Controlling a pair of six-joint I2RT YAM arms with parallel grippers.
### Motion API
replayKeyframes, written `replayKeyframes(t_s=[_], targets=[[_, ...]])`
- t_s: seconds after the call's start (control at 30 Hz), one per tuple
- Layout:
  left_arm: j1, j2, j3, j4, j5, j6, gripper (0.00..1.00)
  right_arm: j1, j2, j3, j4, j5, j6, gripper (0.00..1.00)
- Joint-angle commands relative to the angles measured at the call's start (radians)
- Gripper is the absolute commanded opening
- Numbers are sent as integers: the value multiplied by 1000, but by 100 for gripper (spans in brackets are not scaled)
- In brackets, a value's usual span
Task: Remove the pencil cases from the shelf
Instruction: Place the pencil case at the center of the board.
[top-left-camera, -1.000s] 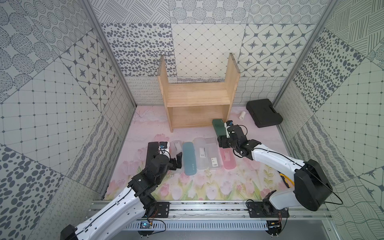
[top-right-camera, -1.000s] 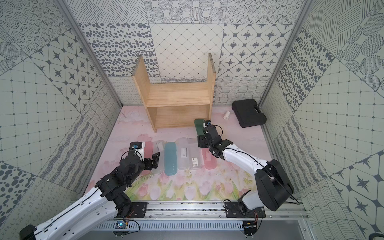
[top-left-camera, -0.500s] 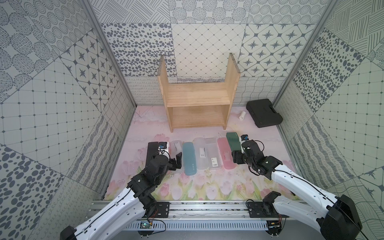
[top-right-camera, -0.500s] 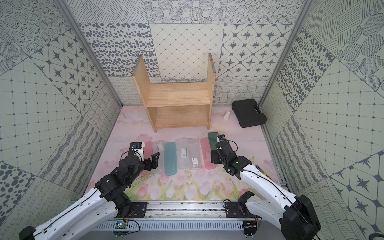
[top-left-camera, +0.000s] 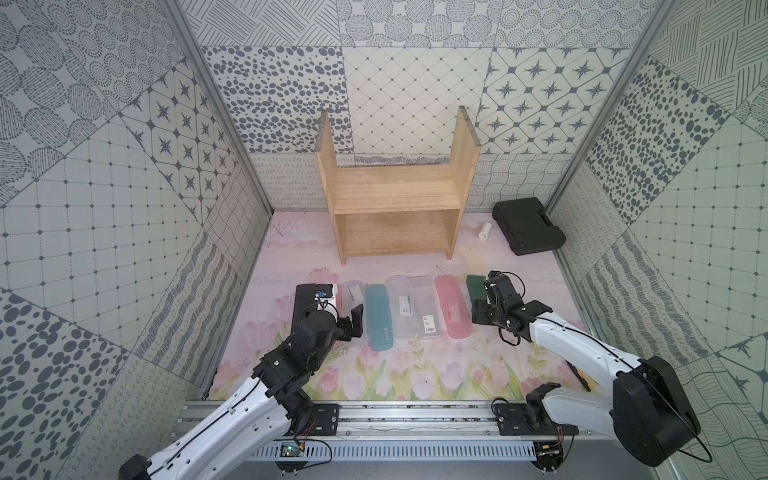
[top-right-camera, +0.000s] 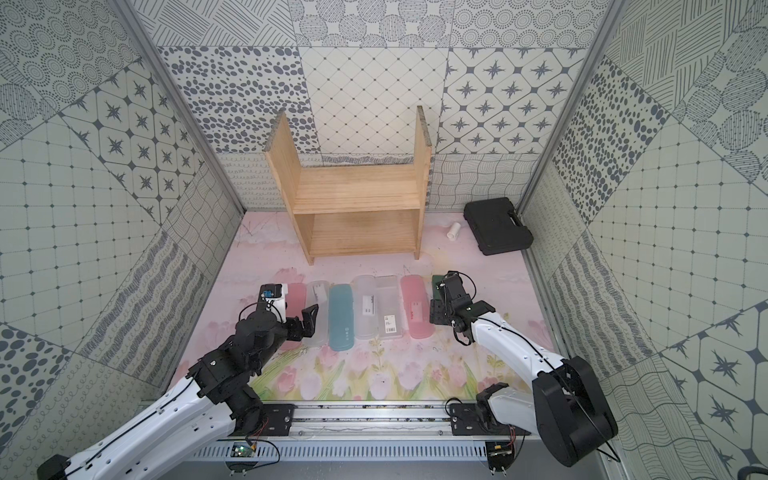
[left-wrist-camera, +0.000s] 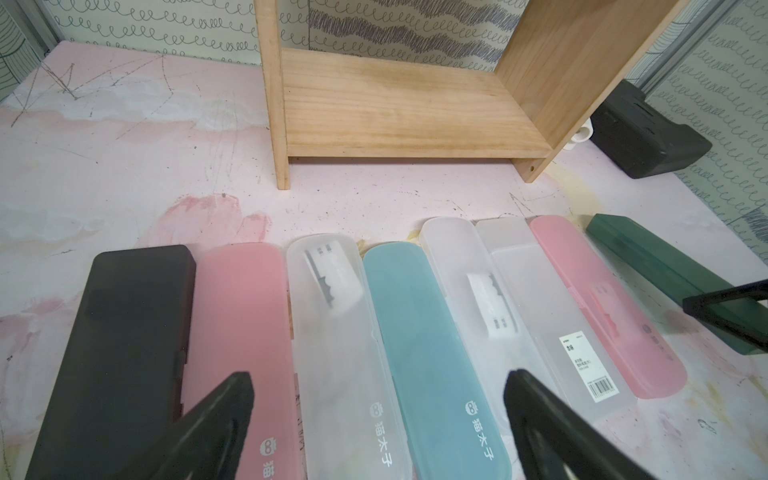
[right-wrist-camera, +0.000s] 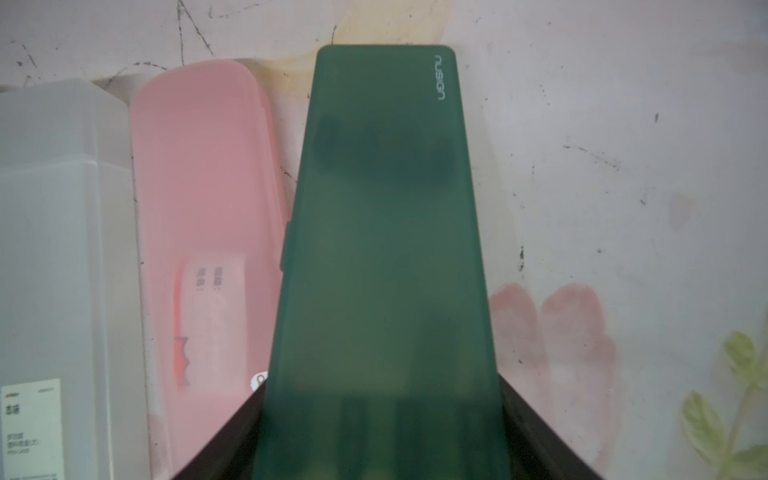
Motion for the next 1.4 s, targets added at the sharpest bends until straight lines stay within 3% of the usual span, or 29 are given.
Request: replayKeyframes(t_s=[0.0, 0.6, 0.83, 1.03, 1.13, 1.27, 1.37], targets=[[1, -5, 9, 4, 13, -13, 99, -4, 34, 26, 35, 9, 34, 71], [1, -16, 6, 3, 22, -20, 99, -11, 152, 73, -111, 3, 104, 82], [1, -16, 5, 6, 26, -21, 99, -26, 111, 106, -136, -3, 87, 98], [3, -16, 8, -7, -23, -39, 99, -92, 111, 174, -127, -77, 59, 98], [2, -10, 19, -16, -46, -61, 99, -156, 125, 189, -90, -164, 42, 98], [9, 25, 44, -36, -68, -102, 99, -288, 141, 170, 20, -381, 51, 98], [59, 70, 74, -63, -20, -138, 99, -366, 165, 161, 88, -525, 67, 98]])
